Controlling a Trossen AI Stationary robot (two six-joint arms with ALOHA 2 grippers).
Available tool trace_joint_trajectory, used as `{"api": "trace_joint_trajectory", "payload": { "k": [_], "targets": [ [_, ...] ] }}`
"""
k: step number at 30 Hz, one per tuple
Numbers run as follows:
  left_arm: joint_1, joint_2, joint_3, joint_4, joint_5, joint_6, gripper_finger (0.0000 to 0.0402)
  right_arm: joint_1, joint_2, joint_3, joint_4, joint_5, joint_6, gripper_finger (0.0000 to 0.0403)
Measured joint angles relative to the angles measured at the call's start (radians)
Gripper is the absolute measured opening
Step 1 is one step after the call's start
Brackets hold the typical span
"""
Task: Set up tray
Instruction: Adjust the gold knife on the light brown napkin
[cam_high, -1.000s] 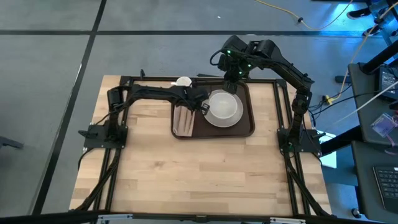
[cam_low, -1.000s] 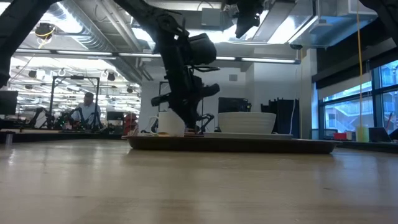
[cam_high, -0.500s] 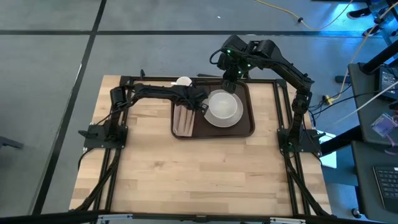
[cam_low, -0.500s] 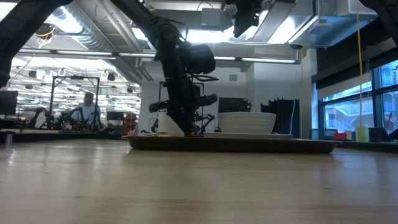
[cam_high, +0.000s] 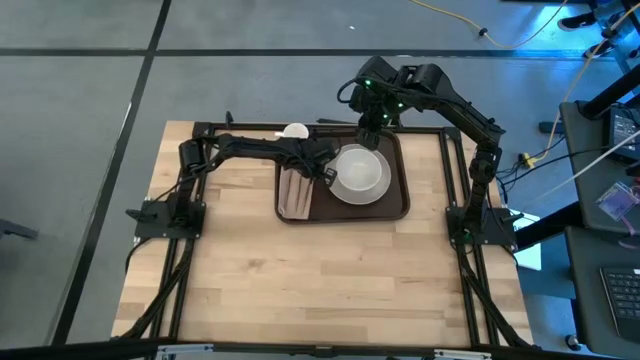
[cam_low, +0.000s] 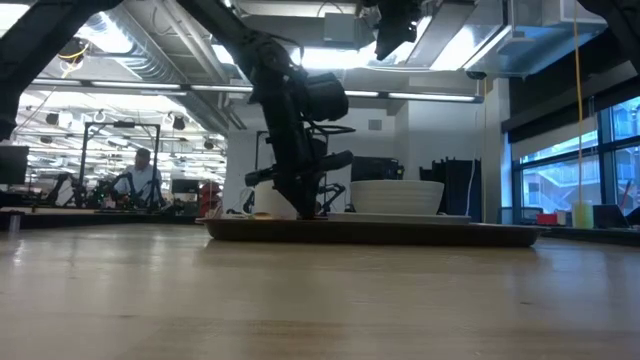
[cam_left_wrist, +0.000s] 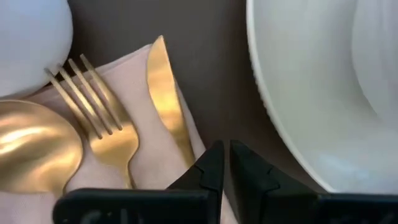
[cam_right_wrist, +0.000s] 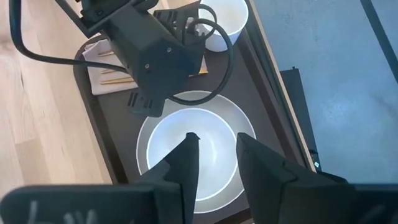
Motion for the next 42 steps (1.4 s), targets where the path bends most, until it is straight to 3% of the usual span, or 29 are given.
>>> {"api": "trace_joint_trajectory", "payload": {
  "k": [42],
  "targets": [
    [0.013,0.01,0.0,-0.046,-0.06,-0.008,0.0019,0.0,0.0,0.0,-0.001,0.0,-0.002,0.011]
  ]
}}
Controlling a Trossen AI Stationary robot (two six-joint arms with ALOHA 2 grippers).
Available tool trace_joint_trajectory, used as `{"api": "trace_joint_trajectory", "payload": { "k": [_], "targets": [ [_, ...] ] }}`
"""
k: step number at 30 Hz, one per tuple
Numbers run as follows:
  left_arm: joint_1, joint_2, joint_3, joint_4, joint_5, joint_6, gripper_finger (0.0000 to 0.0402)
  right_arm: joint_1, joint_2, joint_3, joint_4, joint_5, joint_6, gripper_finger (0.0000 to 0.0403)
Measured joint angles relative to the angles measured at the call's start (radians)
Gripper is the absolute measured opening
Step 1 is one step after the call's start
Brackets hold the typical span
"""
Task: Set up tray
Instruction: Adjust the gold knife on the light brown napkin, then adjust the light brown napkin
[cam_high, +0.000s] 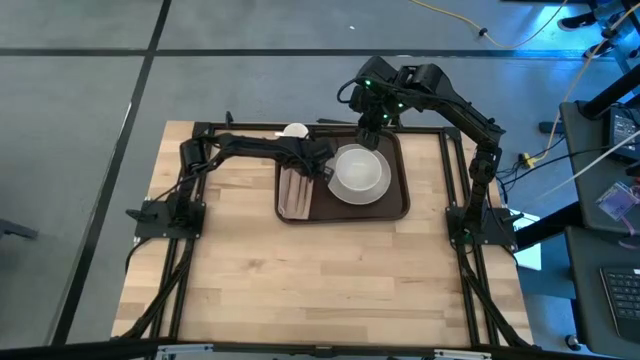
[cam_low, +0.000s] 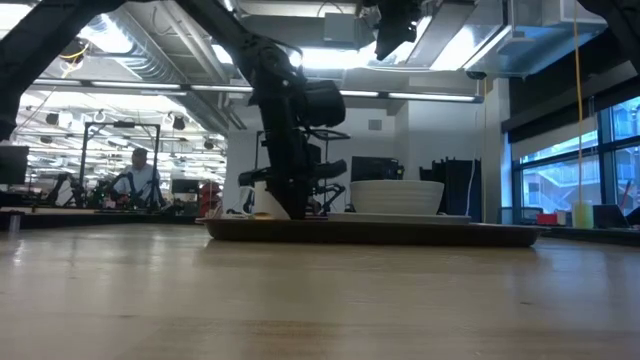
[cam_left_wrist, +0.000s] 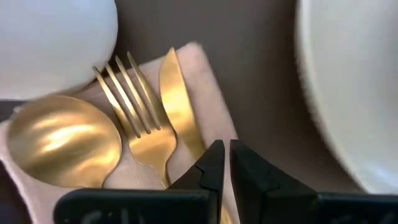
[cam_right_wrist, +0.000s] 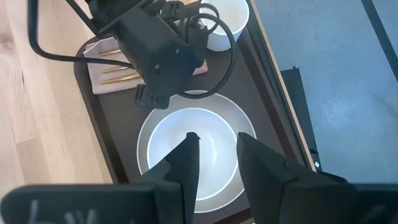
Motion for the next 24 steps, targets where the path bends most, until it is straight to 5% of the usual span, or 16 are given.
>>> {"api": "trace_joint_trajectory", "payload": {
  "k": [9,12,15,18,24],
  "targets": [
    [0.013,-0.254,0.017,-0.093,-0.065,0.25,0.002,0.0,0.0,0.0,-0.074,0.0,0.136,0.011],
    [0.018,-0.405,-0.024,-0.106,-0.153,0.311,0.002,0.027,-0.036,-0.052,0.004,-0.007,0.122,0.011],
    [0.044,-0.579,-0.128,-0.07,-0.128,0.331,0.002,0.066,-0.117,-0.18,0.171,-0.055,0.131,0.011],
    [0.07,-0.781,-0.292,0.039,-0.038,0.356,0.002,0.098,-0.231,-0.379,0.358,-0.098,0.159,0.011],
    [0.099,-1.189,-0.623,0.333,0.313,0.517,0.002,0.167,-0.532,-0.837,0.796,-0.105,0.171,0.011]
  ]
}}
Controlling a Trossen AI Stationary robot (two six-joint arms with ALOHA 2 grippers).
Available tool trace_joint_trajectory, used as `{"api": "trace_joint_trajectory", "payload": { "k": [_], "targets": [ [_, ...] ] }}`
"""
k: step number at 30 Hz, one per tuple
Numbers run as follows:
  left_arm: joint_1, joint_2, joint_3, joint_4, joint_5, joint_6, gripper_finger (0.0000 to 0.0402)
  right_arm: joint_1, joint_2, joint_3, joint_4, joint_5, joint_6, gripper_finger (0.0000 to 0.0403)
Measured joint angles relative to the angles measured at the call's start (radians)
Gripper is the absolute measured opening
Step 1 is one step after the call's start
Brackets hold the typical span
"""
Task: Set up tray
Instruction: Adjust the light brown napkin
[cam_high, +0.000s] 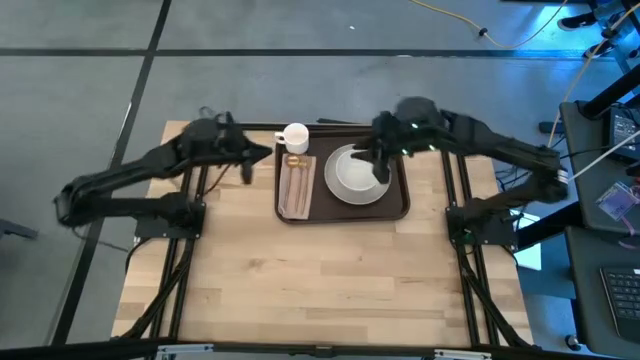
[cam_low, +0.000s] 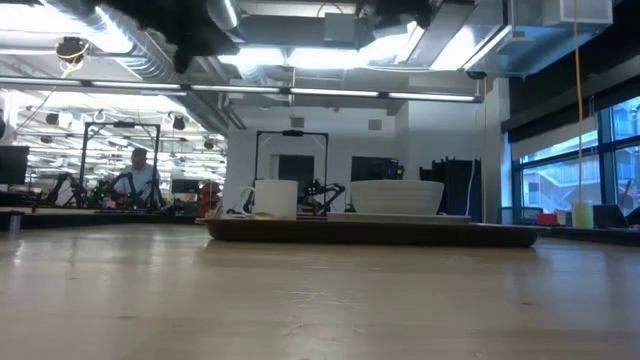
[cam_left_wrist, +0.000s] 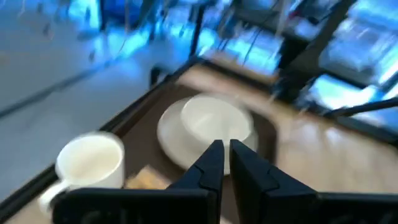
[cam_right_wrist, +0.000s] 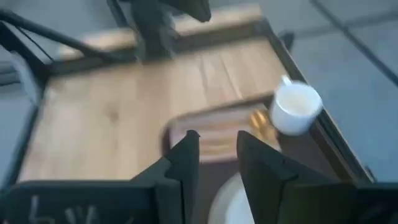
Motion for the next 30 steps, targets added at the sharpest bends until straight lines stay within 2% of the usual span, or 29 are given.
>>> {"api": "trace_joint_trajectory", "payload": {
  "k": [3,6,12,17,22,26,30],
  "targets": [
    [0.014,-0.152,-0.119,0.061,0.031,-0.03,0.002,0.022,-0.116,-0.185,0.216,0.024,0.11,0.011],
    [0.018,-0.24,-0.195,0.053,0.03,-0.103,0.0019,0.035,-0.186,-0.338,0.409,0.035,0.255,0.011],
    [-0.004,-0.236,-0.278,0.056,0.031,-0.044,0.0005,0.074,-0.183,-0.542,0.792,0.017,0.253,0.011],
    [-0.002,-0.142,-0.271,0.038,0.035,0.038,0.0017,0.077,-0.158,-0.587,0.854,0.022,0.222,0.011],
    [0.01,0.053,-0.189,-0.113,0.162,0.103,0.0097,0.075,-0.158,-0.587,0.852,0.026,0.245,0.011],
    [-0.011,0.213,-0.111,-0.119,0.14,0.264,0.0166,0.074,-0.158,-0.587,0.844,0.027,0.253,0.011],
    [-0.029,0.366,-0.019,-0.148,0.136,0.399,0.0188,0.075,-0.158,-0.587,0.794,0.026,0.301,0.011]
  ]
}}
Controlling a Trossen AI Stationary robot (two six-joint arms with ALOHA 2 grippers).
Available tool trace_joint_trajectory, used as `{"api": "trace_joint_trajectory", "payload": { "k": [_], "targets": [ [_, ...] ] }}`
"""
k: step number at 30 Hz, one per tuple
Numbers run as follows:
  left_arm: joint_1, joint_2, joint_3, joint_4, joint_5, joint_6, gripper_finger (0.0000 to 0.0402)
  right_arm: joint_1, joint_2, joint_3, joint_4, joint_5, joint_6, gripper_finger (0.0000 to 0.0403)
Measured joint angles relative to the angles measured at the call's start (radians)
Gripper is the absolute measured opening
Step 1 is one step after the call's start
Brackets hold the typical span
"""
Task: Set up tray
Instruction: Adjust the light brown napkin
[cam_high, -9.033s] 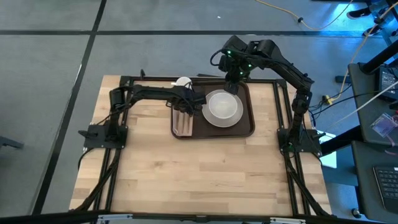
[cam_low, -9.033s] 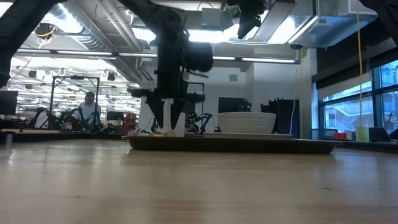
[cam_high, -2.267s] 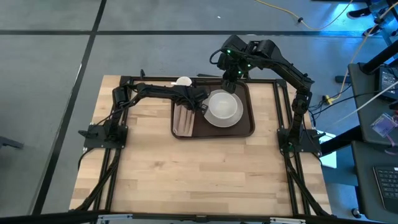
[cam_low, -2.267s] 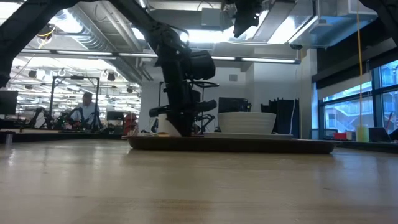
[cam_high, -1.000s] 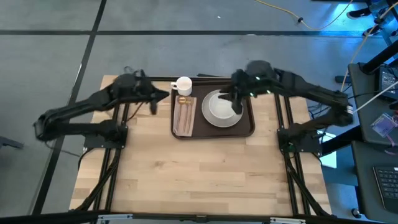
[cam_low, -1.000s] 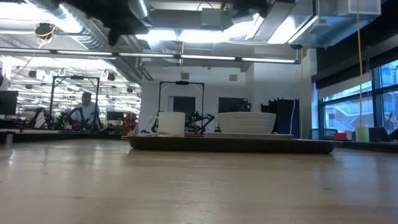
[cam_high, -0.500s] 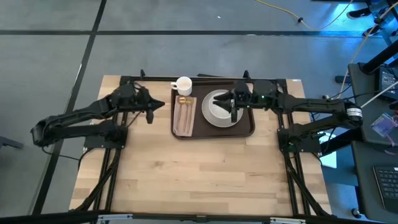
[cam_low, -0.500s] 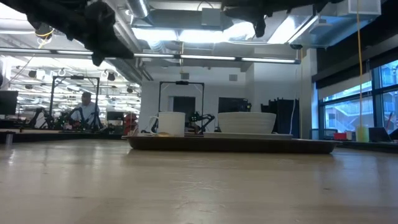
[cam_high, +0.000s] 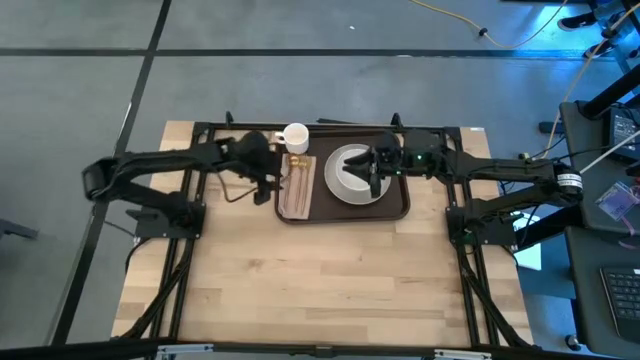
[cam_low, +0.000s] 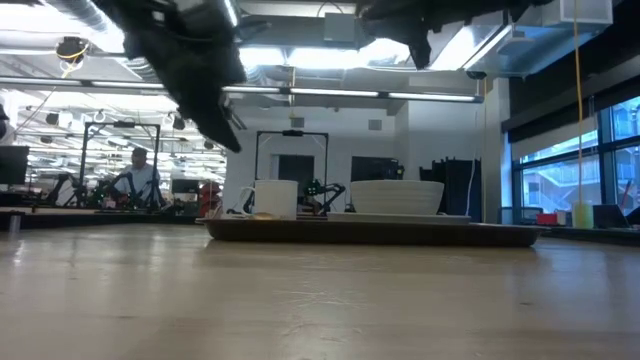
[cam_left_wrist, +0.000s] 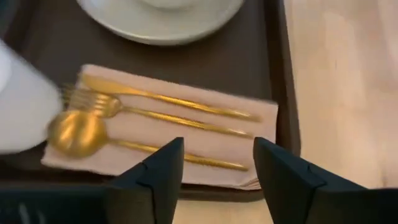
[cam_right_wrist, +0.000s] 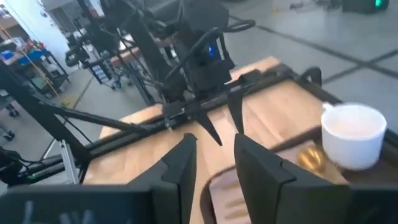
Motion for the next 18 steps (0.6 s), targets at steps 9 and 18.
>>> {"api": "trace_joint_trajectory", "payload": {
  "k": [9,18],
  "targets": [
    [-0.019,0.301,0.16,-0.15,-0.145,0.233,0.014,0.0,0.0,0.0,-0.094,0.0,0.077,0.011],
    [-0.02,0.428,0.223,-0.184,-0.218,0.289,0.0073,0.0,0.0,0.0,-0.114,-0.005,0.076,0.011]
  ]
}}
